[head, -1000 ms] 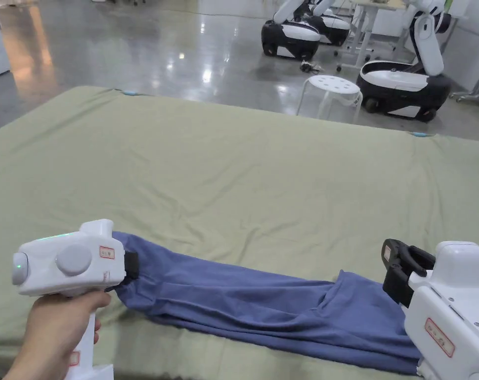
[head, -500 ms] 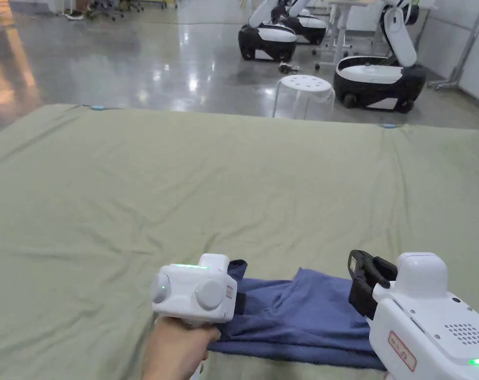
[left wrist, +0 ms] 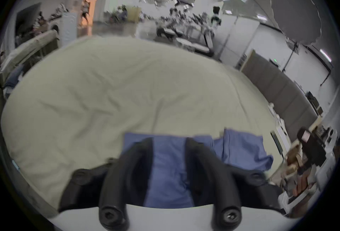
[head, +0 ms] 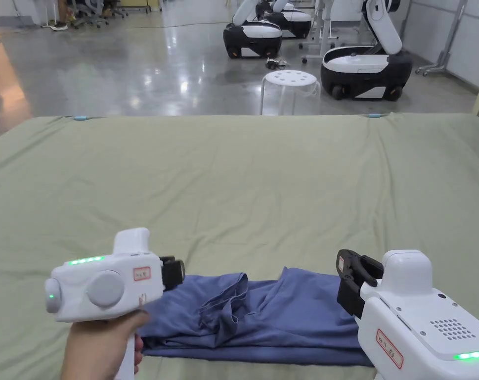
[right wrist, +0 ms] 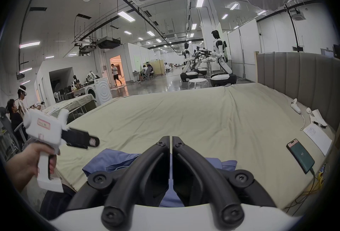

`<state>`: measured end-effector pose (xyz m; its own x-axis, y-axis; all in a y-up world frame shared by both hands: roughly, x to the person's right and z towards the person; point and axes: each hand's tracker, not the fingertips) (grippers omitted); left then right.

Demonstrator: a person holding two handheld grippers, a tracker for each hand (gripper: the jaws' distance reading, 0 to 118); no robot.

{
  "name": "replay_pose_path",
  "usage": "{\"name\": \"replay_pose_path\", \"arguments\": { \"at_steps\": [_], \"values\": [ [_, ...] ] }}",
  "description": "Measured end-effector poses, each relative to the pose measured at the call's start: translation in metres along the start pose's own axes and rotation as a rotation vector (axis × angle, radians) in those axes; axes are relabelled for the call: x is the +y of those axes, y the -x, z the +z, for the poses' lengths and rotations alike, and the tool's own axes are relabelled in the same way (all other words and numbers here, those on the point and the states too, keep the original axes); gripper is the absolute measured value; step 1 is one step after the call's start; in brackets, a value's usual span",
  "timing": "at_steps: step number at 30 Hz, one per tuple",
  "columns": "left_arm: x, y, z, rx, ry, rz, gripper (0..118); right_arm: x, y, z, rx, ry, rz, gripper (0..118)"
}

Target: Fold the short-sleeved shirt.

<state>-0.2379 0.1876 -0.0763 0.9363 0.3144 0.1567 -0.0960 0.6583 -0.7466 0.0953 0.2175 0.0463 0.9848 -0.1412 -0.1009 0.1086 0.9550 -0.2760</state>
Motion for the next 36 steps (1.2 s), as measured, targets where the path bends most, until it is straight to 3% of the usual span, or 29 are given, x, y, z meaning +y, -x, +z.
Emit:
{"name": "replay_pose_path", "arguments": {
  "at_steps": [3, 5, 7, 9, 11, 14, 19, 22, 27, 28, 31, 36],
  "values": [
    [-0.027, -0.020, -0.038, 0.006, 0.095, -0.051, 22, -0.003, 0.000, -0.001, -0.001, 0.011, -0.003, 4],
    [-0.045, -0.036, -0.055, -0.058, 0.148, -0.033, 22, -0.005, -0.002, -0.003, 0.002, 0.026, -0.005, 4],
    [-0.062, -0.061, -0.059, -0.161, 0.086, -0.072, 22, -0.005, -0.002, -0.004, 0.012, 0.045, 0.008, 4],
    [-0.074, -0.080, -0.066, -0.123, 0.158, -0.135, 22, -0.006, -0.001, -0.004, 0.011, 0.050, 0.022, 4],
    [-0.078, -0.081, -0.068, -0.070, 0.080, -0.155, 22, -0.006, 0.001, -0.006, 0.010, 0.057, 0.030, 4],
    [-0.073, -0.070, -0.058, -0.083, 0.049, -0.067, 22, -0.007, 0.004, -0.009, 0.012, 0.060, 0.033, 4],
    [-0.063, -0.065, 0.002, -0.025, -0.185, -0.200, 26, -0.006, 0.009, -0.013, 0.009, 0.067, 0.047, 4],
    [-0.066, -0.059, 0.025, 0.132, -0.290, -0.376, 25, -0.008, 0.013, -0.017, 0.012, 0.071, 0.040, 4],
    [-0.062, -0.037, 0.032, 0.148, -0.274, -0.326, 26, -0.009, 0.028, -0.021, 0.029, 0.078, 0.050, 4],
    [-0.061, -0.031, 0.036, 0.137, -0.286, -0.311, 30, -0.009, 0.031, -0.020, 0.033, 0.075, 0.051, 4],
    [-0.049, 0.002, 0.052, -0.010, -0.281, -0.182, 69, -0.008, 0.038, -0.021, 0.034, 0.076, 0.067, 4],
    [-0.024, 0.096, 0.069, -0.082, -0.197, 0.146, 70, -0.008, 0.041, -0.019, 0.027, 0.081, 0.089, 4]
  ]
}}
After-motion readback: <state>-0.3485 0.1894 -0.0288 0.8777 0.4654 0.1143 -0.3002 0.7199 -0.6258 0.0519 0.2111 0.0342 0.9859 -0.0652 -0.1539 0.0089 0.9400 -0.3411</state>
